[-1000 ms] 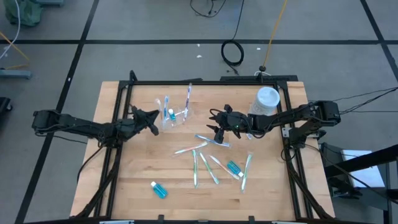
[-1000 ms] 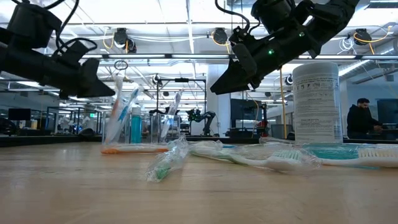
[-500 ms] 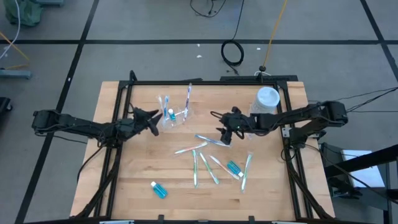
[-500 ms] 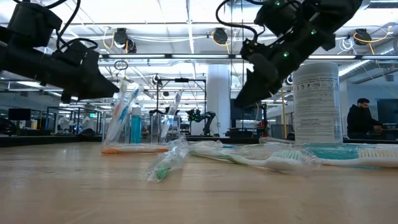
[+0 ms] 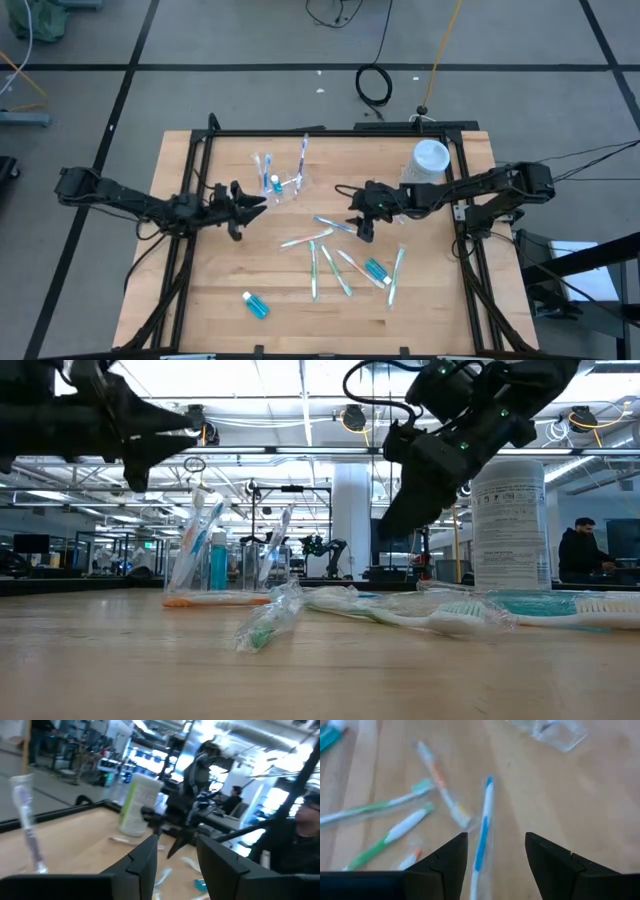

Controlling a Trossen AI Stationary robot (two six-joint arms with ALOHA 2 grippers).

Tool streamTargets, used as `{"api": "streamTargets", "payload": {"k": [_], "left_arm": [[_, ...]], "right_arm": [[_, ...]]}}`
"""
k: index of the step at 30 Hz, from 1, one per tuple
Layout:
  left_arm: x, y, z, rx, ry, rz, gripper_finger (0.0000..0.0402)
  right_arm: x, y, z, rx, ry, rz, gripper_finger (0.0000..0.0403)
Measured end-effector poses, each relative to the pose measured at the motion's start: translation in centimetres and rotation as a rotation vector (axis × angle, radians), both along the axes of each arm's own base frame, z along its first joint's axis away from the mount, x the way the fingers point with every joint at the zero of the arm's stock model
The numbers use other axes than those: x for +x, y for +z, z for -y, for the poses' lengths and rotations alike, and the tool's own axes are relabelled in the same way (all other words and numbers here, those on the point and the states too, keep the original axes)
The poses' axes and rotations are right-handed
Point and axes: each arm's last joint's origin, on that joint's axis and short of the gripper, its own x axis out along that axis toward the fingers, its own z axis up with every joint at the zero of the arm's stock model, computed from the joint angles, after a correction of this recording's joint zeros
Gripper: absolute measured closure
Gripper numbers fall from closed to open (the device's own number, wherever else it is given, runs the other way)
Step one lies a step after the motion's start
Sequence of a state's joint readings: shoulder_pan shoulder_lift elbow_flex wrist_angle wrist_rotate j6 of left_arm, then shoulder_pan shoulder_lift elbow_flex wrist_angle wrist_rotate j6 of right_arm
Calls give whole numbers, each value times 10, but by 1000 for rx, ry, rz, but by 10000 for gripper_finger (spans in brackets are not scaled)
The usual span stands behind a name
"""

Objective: Pick & Place toothbrushing station
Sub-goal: Put the blue toothbrush into the transparent organizer

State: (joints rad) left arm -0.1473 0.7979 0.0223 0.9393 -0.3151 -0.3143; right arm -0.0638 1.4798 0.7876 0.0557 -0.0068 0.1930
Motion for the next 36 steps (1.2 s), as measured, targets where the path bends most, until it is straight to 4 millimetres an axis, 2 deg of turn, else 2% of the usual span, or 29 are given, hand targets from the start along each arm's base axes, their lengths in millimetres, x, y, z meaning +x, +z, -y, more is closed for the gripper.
{"api": "streamTargets", "payload": {"k": [7, 14, 21, 28, 32, 36], "left_arm": [[1, 8, 9, 14, -30, 24, 265], [2, 12, 12, 40, -44, 26, 266], [2, 11, 11, 29, 2, 23, 266], [2, 11, 11, 28, 7, 22, 266], [2, 11, 10, 23, 32, 20, 266], [2, 11, 10, 22, 38, 20, 266]], "right_arm": [[3, -11, -2, 37, 40, -37, 217], [1, -19, -13, 62, 81, -79, 224], [-15, -41, -17, 66, 89, -95, 225], [-31, -59, -18, 66, 92, -14, 226], [-42, -69, -18, 42, 109, -44, 233], [-44, -71, -18, 37, 112, -48, 250]]}}
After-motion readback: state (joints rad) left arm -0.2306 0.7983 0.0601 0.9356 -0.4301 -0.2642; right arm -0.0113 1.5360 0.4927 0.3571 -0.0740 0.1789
